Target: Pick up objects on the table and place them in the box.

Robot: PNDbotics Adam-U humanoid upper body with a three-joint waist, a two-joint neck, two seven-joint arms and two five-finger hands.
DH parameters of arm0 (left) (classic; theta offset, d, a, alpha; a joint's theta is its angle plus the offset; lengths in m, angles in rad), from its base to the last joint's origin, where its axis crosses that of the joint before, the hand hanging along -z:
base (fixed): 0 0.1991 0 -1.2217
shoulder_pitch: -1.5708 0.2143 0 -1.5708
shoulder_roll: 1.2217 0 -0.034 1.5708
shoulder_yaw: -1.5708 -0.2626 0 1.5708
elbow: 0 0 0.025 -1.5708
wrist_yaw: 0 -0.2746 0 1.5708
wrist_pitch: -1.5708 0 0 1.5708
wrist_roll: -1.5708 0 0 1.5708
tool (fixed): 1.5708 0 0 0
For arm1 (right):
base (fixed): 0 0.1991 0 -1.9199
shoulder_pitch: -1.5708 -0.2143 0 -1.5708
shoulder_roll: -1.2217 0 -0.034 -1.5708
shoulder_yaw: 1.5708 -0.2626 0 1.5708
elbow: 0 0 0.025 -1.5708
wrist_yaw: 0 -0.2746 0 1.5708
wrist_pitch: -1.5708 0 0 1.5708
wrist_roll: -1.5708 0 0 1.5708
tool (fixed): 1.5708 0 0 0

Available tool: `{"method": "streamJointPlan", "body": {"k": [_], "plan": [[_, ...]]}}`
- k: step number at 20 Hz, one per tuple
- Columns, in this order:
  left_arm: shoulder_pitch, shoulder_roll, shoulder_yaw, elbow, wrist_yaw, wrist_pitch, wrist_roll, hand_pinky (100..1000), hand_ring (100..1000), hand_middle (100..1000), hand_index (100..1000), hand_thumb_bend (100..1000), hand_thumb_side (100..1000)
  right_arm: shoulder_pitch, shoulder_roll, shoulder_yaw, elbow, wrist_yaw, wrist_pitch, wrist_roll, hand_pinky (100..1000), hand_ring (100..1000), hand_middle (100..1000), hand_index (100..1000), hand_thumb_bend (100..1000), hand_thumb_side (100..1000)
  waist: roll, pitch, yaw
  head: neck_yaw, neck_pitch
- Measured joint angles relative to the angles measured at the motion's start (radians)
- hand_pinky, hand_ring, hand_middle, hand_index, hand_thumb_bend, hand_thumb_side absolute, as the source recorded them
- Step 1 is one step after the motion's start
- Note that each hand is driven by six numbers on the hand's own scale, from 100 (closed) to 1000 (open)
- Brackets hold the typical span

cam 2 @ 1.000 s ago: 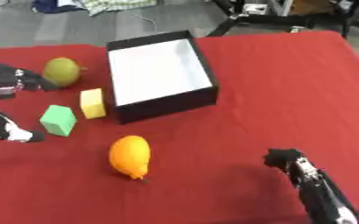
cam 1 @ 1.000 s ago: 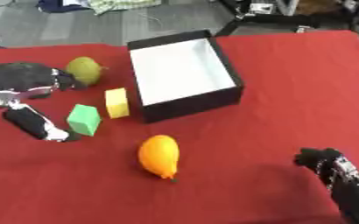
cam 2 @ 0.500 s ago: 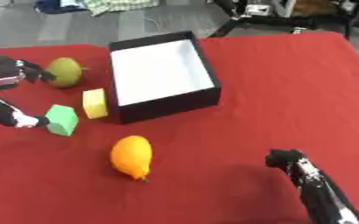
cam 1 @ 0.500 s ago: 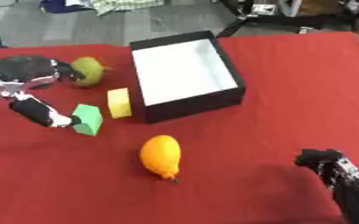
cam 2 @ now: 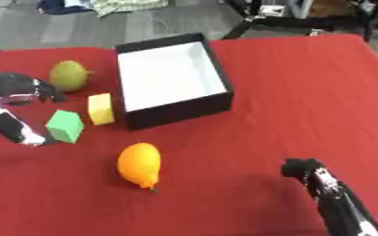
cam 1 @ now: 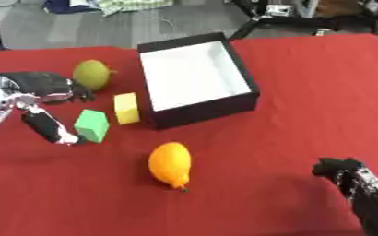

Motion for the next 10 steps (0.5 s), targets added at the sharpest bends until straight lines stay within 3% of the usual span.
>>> {"method": "streamJointPlan", "body": {"k": [10], "plan": [[-0.031,-0.047,-0.011,0.07,-0.028,-0.003,0.031,797,720,731,902,411,550,0.0,0.0,0.0,0.001,0.0,0.0,0.001,1000,806,711,795,100,1000,0.0,0.0,-0.001,0.001,0.0]]}}
